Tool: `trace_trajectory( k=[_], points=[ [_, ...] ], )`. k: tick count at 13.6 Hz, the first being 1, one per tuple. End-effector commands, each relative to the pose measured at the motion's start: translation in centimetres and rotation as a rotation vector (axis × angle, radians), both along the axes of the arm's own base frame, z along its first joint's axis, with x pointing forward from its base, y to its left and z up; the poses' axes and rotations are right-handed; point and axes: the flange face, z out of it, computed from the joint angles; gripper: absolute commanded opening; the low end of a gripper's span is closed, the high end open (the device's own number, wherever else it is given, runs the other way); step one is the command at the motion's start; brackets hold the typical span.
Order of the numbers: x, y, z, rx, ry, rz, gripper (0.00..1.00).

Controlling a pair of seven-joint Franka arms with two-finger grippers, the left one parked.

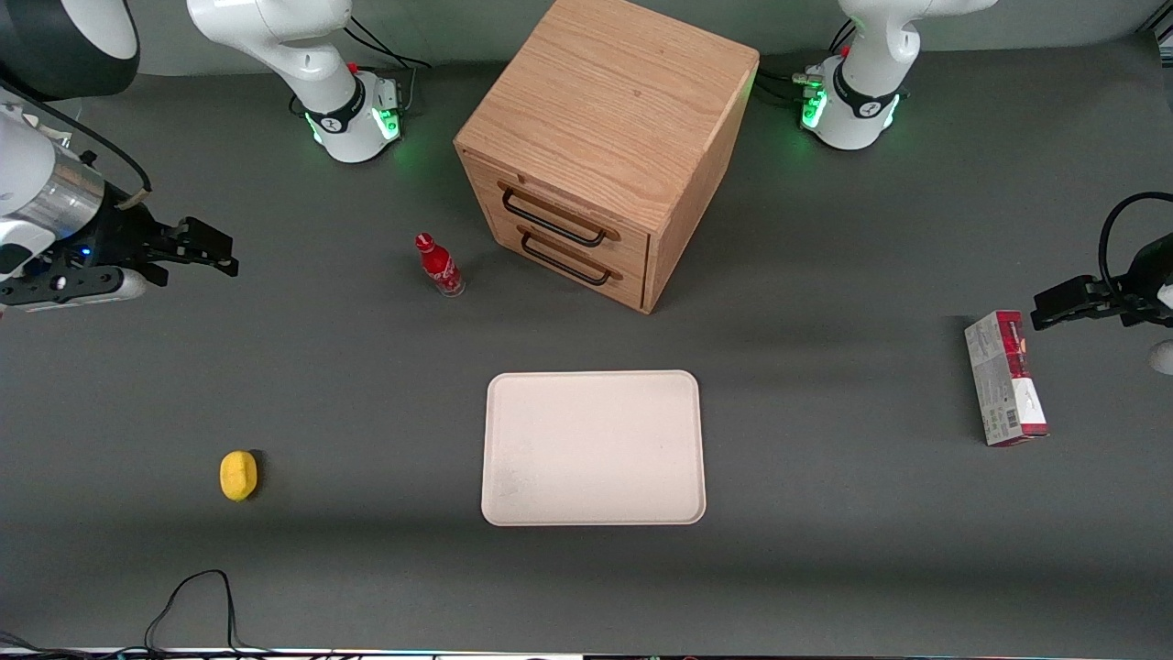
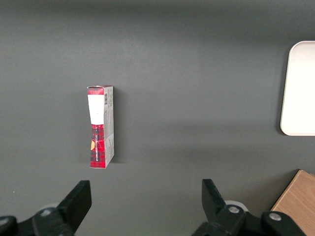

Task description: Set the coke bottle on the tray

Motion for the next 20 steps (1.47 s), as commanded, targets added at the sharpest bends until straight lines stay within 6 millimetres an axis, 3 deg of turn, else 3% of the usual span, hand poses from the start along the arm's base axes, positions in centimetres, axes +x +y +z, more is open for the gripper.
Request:
trace_trajectory(
  k=[1, 10, 11, 14, 16, 17, 20],
  points=[
    [0.9, 0.3, 0.0, 0.029, 0.016, -0.002, 1.00],
    [0.9, 1.0, -0.5, 0.023, 0.033, -0.041, 1.00],
    [0.9, 1.9, -0.4, 0.023, 0.033, -0.041, 1.00],
    [0.0, 9.3, 0.1, 0.025, 0.032, -0.054, 1.00],
    [-0.2, 14.7, -0.7, 0.013, 0.048, -0.052, 1.00],
    [-0.2, 16.0, -1.4, 0.008, 0.059, -0.047, 1.00],
    [-0.5, 16.4, -3.4, 0.013, 0.105, -0.048, 1.00]
  ],
)
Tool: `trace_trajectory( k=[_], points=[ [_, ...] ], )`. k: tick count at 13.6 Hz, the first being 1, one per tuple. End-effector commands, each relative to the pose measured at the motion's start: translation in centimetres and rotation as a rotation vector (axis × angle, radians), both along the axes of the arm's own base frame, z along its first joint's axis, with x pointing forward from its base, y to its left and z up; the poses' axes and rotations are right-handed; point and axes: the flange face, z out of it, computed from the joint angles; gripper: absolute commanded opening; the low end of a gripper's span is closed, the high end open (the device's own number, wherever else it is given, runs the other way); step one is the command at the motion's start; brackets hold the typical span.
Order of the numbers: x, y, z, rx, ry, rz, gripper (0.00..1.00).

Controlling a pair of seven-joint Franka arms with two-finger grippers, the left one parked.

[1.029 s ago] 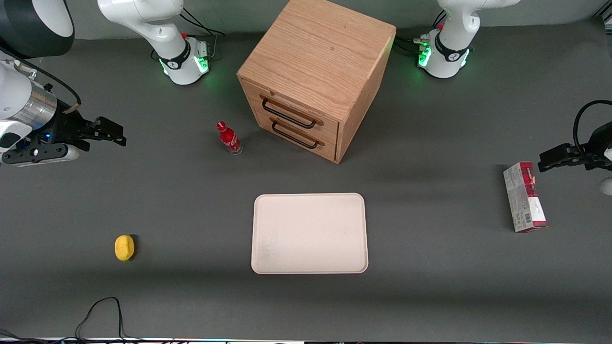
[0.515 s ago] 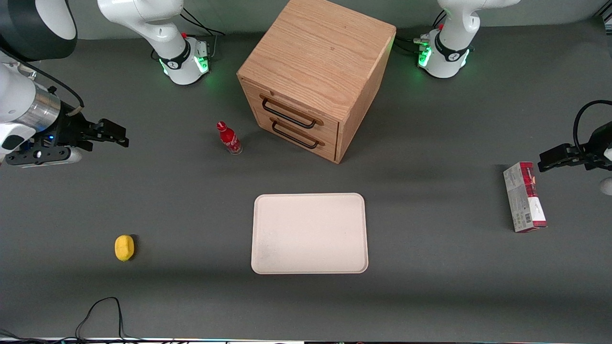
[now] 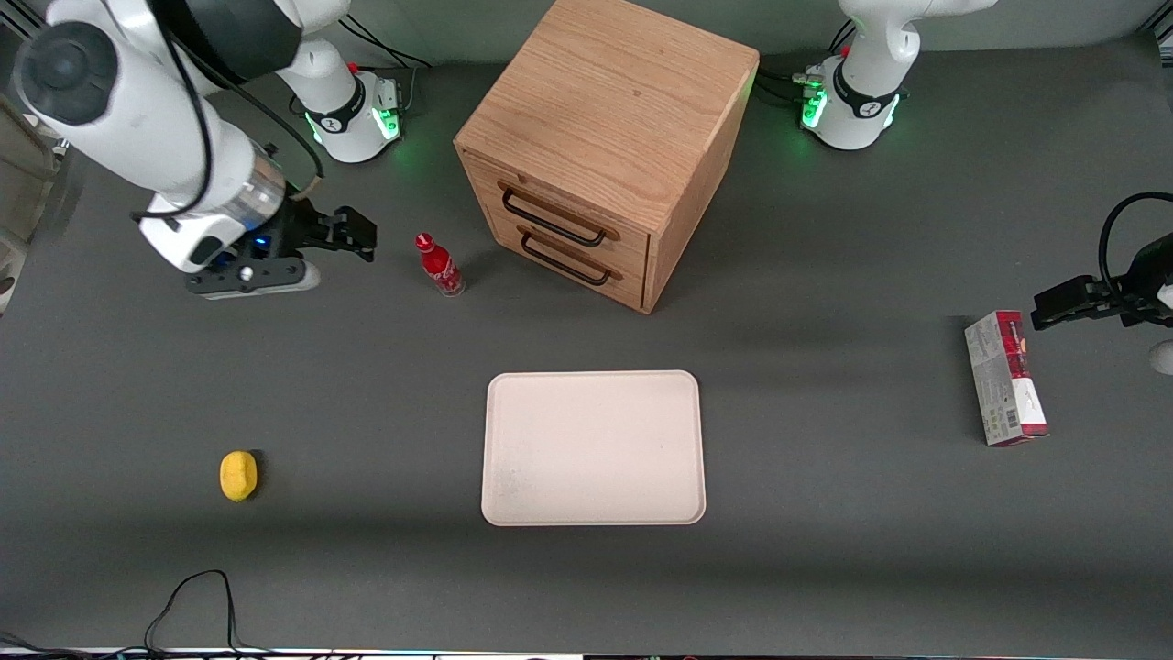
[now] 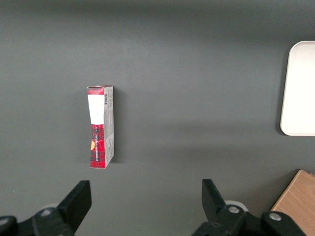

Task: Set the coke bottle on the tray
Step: 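Move the open right gripper toward the red Coca-Cola bottle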

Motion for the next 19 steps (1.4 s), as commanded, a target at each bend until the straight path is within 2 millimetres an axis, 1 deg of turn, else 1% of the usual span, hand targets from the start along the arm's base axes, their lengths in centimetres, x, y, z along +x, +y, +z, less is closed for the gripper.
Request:
trace_trajectory(
  k=[1, 4, 5, 6, 7, 8, 11, 13, 14, 16, 19],
  points=[
    [0.0, -0.5, -0.8, 0.023, 0.048, -0.029, 1.00],
    [-2.0, 0.0, -1.6, 0.013, 0.074, -0.028, 0.99],
    [-3.0, 0.8, -1.9, 0.007, 0.083, -0.027, 0.99],
    [-4.0, 1.0, -2.2, 0.002, 0.094, -0.019, 0.99],
    [-5.1, 0.8, -3.0, 0.000, 0.100, -0.018, 1.00],
    [-6.2, 1.1, -3.6, 0.007, 0.085, -0.010, 1.00],
    [-9.7, 2.4, -7.1, 0.015, 0.054, -0.026, 1.00],
    [-12.2, 2.4, -9.2, 0.021, 0.033, -0.015, 1.00],
    [-13.0, 2.5, -10.5, 0.020, 0.031, -0.008, 1.00],
    [-13.7, 2.3, -12.6, 0.020, 0.021, -0.006, 1.00],
    [-14.7, 1.9, -16.5, 0.032, -0.024, -0.016, 1.00]
  ],
)
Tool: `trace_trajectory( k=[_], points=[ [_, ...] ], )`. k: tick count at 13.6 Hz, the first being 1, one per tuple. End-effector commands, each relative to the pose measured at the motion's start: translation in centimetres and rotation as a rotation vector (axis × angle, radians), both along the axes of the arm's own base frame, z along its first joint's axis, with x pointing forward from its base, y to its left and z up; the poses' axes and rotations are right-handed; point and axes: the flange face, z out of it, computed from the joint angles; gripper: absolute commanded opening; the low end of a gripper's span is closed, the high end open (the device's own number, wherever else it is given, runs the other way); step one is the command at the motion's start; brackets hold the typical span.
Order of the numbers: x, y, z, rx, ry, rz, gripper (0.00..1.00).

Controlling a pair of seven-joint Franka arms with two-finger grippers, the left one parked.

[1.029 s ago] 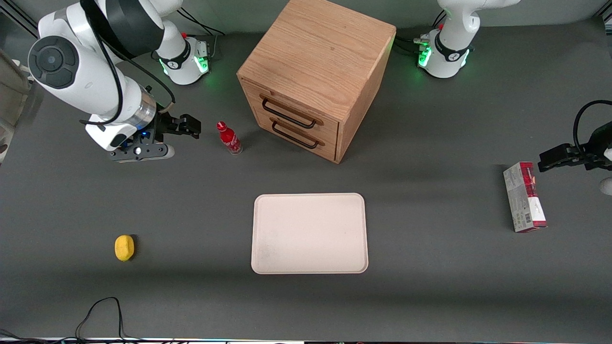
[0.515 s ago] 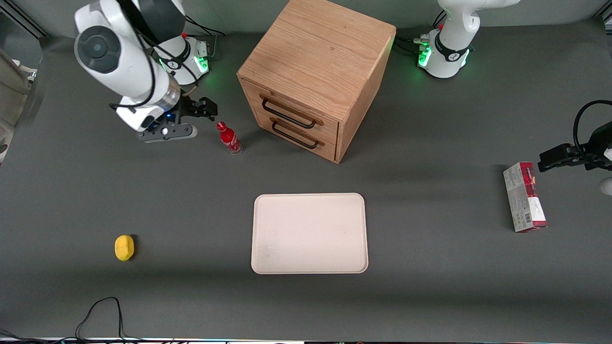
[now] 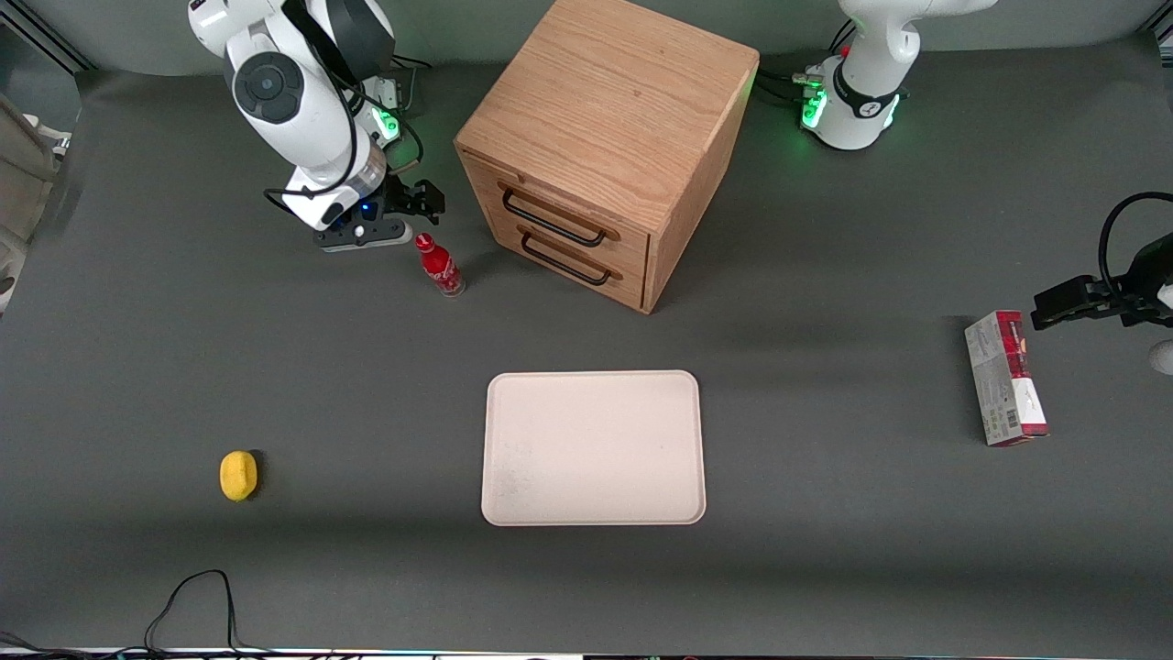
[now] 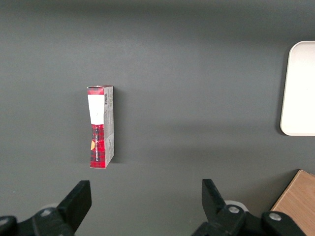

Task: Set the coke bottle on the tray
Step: 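Move the open right gripper toward the red Coca-Cola bottle, then close the right gripper around the red Coca-Cola bottle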

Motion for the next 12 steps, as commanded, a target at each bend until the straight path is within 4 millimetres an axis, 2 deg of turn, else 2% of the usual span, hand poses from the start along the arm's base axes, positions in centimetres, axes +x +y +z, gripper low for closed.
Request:
trace_trajectory(
  k=[1, 4, 8, 12],
  points=[
    [-1.8, -0.4, -2.6, 0.031, -0.039, -0.025, 1.00],
    [-3.2, -0.1, -5.3, 0.034, -0.063, -0.010, 1.00],
    [-3.3, 0.0, -6.4, 0.031, -0.072, -0.002, 0.99],
    [-3.2, 0.0, -6.4, 0.031, -0.077, -0.004, 0.97]
  ],
)
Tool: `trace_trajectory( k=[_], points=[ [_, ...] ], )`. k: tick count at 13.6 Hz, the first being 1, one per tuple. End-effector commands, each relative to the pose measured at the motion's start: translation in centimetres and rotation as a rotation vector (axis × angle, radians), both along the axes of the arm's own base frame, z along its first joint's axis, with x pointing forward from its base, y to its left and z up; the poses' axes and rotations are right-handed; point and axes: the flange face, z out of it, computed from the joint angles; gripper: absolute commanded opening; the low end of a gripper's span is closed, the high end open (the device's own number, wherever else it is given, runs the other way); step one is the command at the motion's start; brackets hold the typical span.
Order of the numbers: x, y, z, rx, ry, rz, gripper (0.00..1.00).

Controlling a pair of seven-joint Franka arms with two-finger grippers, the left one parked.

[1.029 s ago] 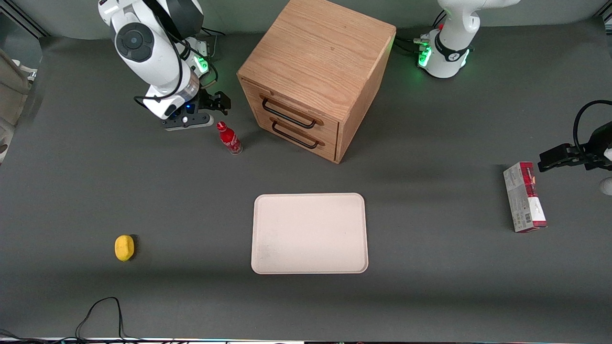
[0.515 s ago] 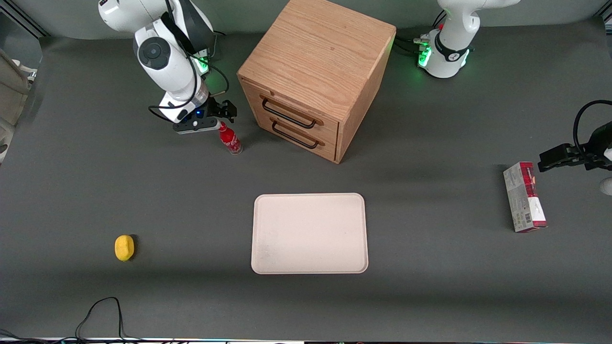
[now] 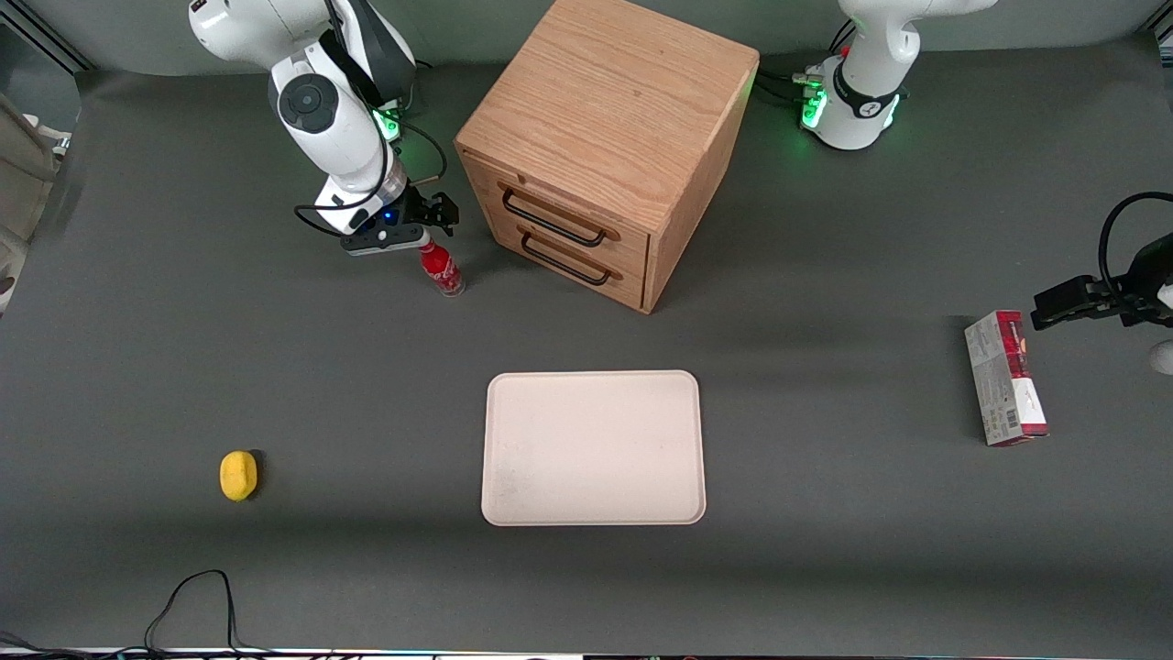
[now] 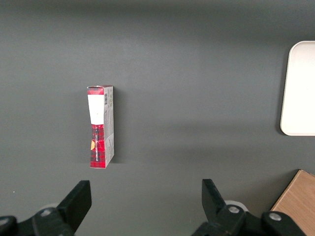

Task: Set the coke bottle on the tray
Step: 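Close the right gripper around the red Coca-Cola bottle, then lift the bottle and carry it over the cream tray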

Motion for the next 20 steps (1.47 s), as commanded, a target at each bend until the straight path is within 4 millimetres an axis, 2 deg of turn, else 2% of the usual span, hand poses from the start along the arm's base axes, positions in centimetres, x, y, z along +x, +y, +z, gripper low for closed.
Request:
trace_trajectory(
  k=[1, 3, 4, 5, 11, 13, 15, 16, 18, 19, 20],
  points=[
    [0.1, 0.2, 0.0, 0.017, -0.019, -0.023, 0.85],
    [0.2, 0.2, -0.3, 0.014, -0.014, -0.024, 0.23],
    [0.2, 0.2, -0.2, 0.015, -0.015, -0.029, 0.03],
    [0.3, 0.1, -0.2, 0.015, -0.015, -0.030, 0.00],
    [0.5, 0.2, -0.4, 0.012, -0.013, -0.029, 0.00],
    [1.4, 0.4, 0.8, 0.025, -0.030, -0.041, 0.00],
    [3.3, 0.9, 3.3, 0.041, -0.049, -0.071, 0.00],
    [4.5, 1.4, 5.2, 0.035, -0.031, -0.081, 0.00],
    [8.5, 1.3, 9.4, 0.007, 0.034, -0.123, 0.00],
    [10.5, 2.0, 11.7, -0.014, 0.073, -0.121, 0.00],
    [13.0, 1.9, 14.3, -0.024, 0.096, -0.135, 0.00]
  ],
)
